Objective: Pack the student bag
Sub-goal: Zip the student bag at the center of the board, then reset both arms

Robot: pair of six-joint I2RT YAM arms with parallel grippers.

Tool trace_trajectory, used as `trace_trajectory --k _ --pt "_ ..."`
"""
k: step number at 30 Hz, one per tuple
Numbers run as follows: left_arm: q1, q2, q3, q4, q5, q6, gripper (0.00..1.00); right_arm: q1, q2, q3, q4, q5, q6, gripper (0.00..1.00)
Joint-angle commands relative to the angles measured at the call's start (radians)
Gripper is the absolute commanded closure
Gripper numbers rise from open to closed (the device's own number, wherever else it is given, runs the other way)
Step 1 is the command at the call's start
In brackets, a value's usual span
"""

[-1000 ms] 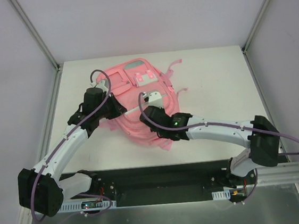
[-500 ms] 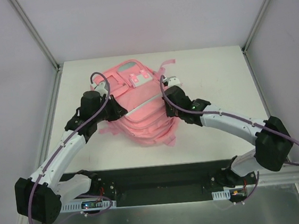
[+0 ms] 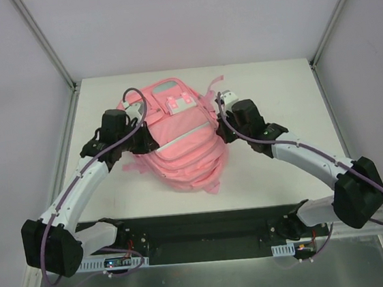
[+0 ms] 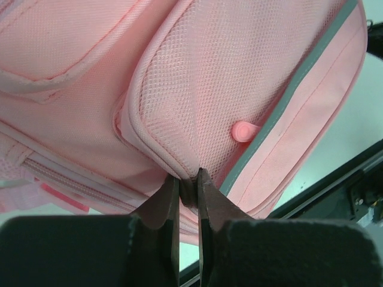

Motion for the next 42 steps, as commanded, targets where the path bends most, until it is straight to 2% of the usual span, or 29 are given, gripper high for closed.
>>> trace_trajectory --k 1,8,12,16,21,22,24,25,26,27,28,29,31,32,33,35,37,38,40,42 --pt "0.022 0.012 0.083 -0.189 0.159 0.256 1.0 -0.03 -0.031 0.012 0.137 -0.049 -0.19 0.99" --pt "0.022 0.001 0.089 -0.29 0.34 0.498 1.0 -0.091 0.167 0.173 0.175 -0.207 -0.304 0.99" --pt "0.022 0.029 0.109 -0.316 0.386 0.535 1.0 -0.113 0.228 0.232 0.23 -0.235 -0.35 0.99" --pt "0.02 0.064 0.109 -0.333 0.345 0.582 1.0 -0.116 0.242 0.221 0.339 -0.24 -0.398 0.99" --pt "0.02 0.104 0.146 -0.321 0.272 0.52 1.0 -0.122 0.187 0.215 0.299 -0.197 -0.38 0.99" --pt "0.022 0.115 0.16 -0.309 0.255 0.481 0.96 -0.122 0.169 0.183 0.295 -0.147 -0.351 0.99" --pt "0.022 0.127 0.181 -0.281 0.248 0.444 0.77 -0.128 0.103 0.132 0.302 -0.117 -0.341 0.97" --pt "0.022 0.128 0.197 -0.266 0.257 0.412 0.64 -0.126 0.084 0.115 0.296 -0.073 -0.309 0.79" --pt "0.022 0.119 0.2 -0.244 0.267 0.393 0.61 -0.136 0.067 0.08 0.289 -0.068 -0.3 0.59" --pt "0.02 0.106 0.197 -0.186 0.277 0.373 0.57 -0.142 0.035 0.064 0.287 -0.062 -0.285 0.62" --pt "0.022 0.063 0.185 -0.151 0.262 0.333 0.36 -0.148 0.021 0.054 0.279 -0.041 -0.245 0.57" --pt "0.022 0.041 0.178 -0.126 0.238 0.313 0.28 -0.165 0.009 0.048 0.249 -0.046 -0.236 0.41" --pt "0.022 -0.015 0.168 -0.082 0.178 0.289 0.22 -0.175 -0.029 0.051 0.212 -0.018 -0.225 0.41" --pt "0.022 -0.031 0.168 -0.077 0.146 0.289 0.19 -0.188 -0.04 0.054 0.168 0.037 -0.213 0.36" --pt "0.022 -0.048 0.166 -0.072 0.108 0.243 0.01 -0.195 -0.06 0.063 0.145 0.065 -0.202 0.29" --pt "0.022 -0.094 0.163 -0.069 -0.014 0.22 0.01 -0.237 -0.08 0.073 0.086 0.098 -0.162 0.17" --pt "0.022 -0.143 0.148 -0.068 -0.083 0.192 0.01 -0.266 -0.109 0.077 0.031 0.098 -0.127 0.13" --pt "0.022 -0.154 0.143 -0.066 -0.164 0.177 0.01 -0.299 -0.12 0.071 0.003 0.101 -0.105 0.08" --pt "0.022 -0.175 0.138 -0.068 -0.239 0.143 0.01 -0.336 -0.141 0.061 -0.029 0.087 -0.03 0.0" --pt "0.022 -0.181 0.14 -0.068 -0.322 0.122 0.01 -0.404 -0.149 0.058 -0.089 0.066 0.042 0.04"
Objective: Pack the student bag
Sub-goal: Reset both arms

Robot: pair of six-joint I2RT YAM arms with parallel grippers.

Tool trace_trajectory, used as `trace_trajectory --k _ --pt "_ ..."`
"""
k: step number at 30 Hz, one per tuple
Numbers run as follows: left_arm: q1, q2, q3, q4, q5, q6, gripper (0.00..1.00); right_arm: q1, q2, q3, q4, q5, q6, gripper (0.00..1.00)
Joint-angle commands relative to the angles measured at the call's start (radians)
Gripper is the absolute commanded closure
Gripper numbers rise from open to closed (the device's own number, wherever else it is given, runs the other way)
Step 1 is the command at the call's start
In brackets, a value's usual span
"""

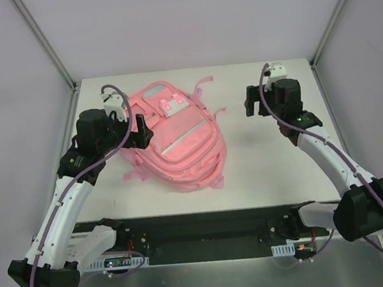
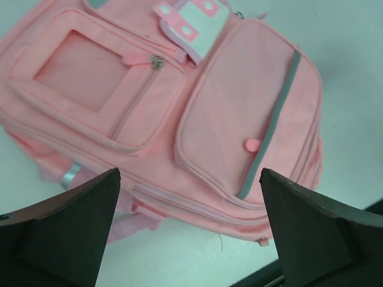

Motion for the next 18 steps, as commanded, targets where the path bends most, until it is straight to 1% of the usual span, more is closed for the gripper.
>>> trace_trajectory --k 1,2,6,9,15,16,18 --pt "-0.005 -0.018 -0.007 0.027 -0.244 -0.096 0.01 -0.107 -0.048 -0.012 -0.134 -0.028 0.177 0.04" --pt "-0.005 -0.017 -0.004 0.027 -0.275 -0.102 0.01 -0.151 -0.049 -0.02 -0.146 -0.054 0.194 0.04" --pt "-0.005 0.009 0.001 0.05 -0.454 -0.137 0.01 -0.224 -0.058 -0.07 -0.151 -0.148 0.257 0.04" --pt "-0.005 0.028 0.013 0.05 -0.504 -0.145 0.01 -0.239 -0.065 -0.09 -0.153 -0.165 0.26 0.04" --pt "-0.005 0.028 0.01 0.07 -0.486 -0.157 0.01 -0.252 -0.058 -0.09 -0.168 -0.185 0.266 0.04" --pt "-0.005 0.026 0.007 0.074 -0.516 -0.165 0.01 -0.252 -0.058 -0.09 -0.167 -0.188 0.266 0.04" --pt "-0.005 0.028 0.005 0.076 -0.528 -0.162 0.01 -0.253 -0.066 -0.093 -0.165 -0.184 0.263 0.04"
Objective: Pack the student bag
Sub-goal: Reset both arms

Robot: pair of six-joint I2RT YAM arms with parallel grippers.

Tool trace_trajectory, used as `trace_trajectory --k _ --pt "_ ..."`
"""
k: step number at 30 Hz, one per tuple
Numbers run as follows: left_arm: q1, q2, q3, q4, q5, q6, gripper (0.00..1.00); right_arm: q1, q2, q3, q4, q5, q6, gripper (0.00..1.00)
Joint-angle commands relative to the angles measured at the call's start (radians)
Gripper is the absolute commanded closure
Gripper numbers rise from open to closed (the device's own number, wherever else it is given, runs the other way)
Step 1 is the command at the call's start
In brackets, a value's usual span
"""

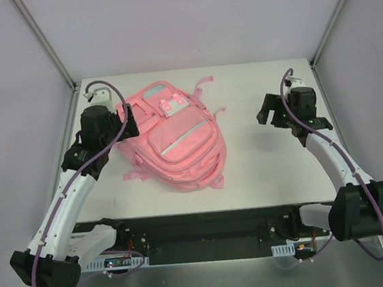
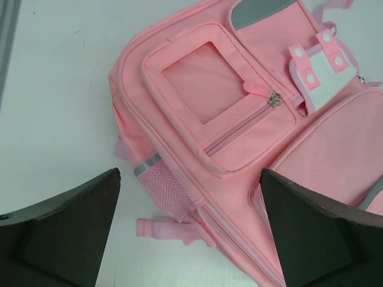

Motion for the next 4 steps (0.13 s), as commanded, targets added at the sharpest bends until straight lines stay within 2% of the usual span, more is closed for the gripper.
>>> trace_trajectory --k 1,4 --pt "-0.005 -0.007 0.005 0.044 -0.074 -0.025 0.01 -0.01 -0.043 -0.001 0.014 -0.021 0.021 0.04" --pt "-0.005 -0.008 0.008 0.043 -0.096 -0.022 0.01 -0.01 -0.066 -0.021 0.046 -0.007 0.02 0.04"
